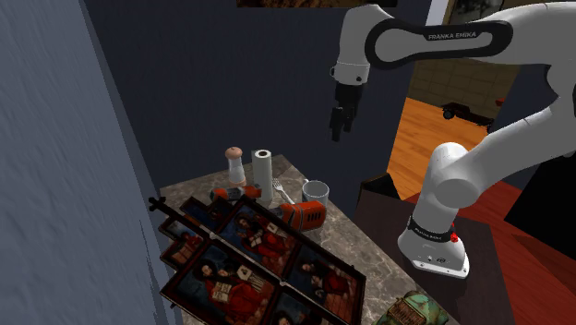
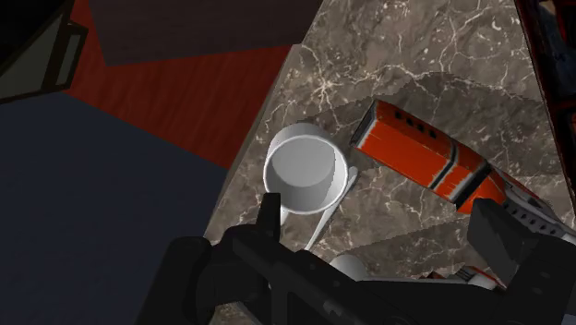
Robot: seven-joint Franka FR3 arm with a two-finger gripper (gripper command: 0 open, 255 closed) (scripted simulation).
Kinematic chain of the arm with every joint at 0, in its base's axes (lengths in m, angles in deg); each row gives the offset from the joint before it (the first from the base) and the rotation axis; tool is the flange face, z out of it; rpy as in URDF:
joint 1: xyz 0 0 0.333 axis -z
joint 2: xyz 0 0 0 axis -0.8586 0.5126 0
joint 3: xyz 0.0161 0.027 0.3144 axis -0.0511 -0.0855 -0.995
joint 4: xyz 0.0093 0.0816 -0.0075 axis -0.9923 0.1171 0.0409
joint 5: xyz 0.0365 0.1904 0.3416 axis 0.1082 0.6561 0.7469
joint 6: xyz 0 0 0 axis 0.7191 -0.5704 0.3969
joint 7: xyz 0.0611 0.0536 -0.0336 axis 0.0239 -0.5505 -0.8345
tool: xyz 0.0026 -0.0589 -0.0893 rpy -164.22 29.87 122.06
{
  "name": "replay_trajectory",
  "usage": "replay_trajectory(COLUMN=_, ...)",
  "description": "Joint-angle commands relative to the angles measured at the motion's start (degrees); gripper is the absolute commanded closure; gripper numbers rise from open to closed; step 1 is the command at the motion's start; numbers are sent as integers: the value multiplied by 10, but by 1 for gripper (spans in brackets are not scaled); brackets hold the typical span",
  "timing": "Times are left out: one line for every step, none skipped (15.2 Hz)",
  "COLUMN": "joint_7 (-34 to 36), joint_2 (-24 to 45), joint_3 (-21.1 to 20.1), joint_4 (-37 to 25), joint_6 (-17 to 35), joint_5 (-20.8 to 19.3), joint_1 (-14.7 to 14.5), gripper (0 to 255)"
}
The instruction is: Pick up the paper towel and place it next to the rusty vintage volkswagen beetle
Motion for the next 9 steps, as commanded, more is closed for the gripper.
replay_trajectory(joint_7=0, joint_2=0, joint_3=0, joint_4=0, joint_6=0, joint_5=0, joint_1=0, gripper=0)
replay_trajectory(joint_7=2, joint_2=20, joint_3=-2, joint_4=-4, joint_6=18, joint_5=2, joint_1=0, gripper=0)
replay_trajectory(joint_7=4, joint_2=41, joint_3=-3, joint_4=-9, joint_6=35, joint_5=4, joint_1=1, gripper=0)
replay_trajectory(joint_7=6, joint_2=62, joint_3=-5, joint_4=-15, joint_6=52, joint_5=6, joint_1=1, gripper=0)
replay_trajectory(joint_7=8, joint_2=83, joint_3=-7, joint_4=-22, joint_6=68, joint_5=7, joint_1=2, gripper=0)
replay_trajectory(joint_7=10, joint_2=104, joint_3=-8, joint_4=-30, joint_6=84, joint_5=9, joint_1=2, gripper=0)
replay_trajectory(joint_7=12, joint_2=126, joint_3=-10, joint_4=-38, joint_6=99, joint_5=10, joint_1=3, gripper=0)
replay_trajectory(joint_7=14, joint_2=147, joint_3=-11, joint_4=-47, joint_6=114, joint_5=11, joint_1=3, gripper=0)
replay_trajectory(joint_7=16, joint_2=169, joint_3=-12, joint_4=-57, joint_6=128, joint_5=13, joint_1=4, gripper=0)
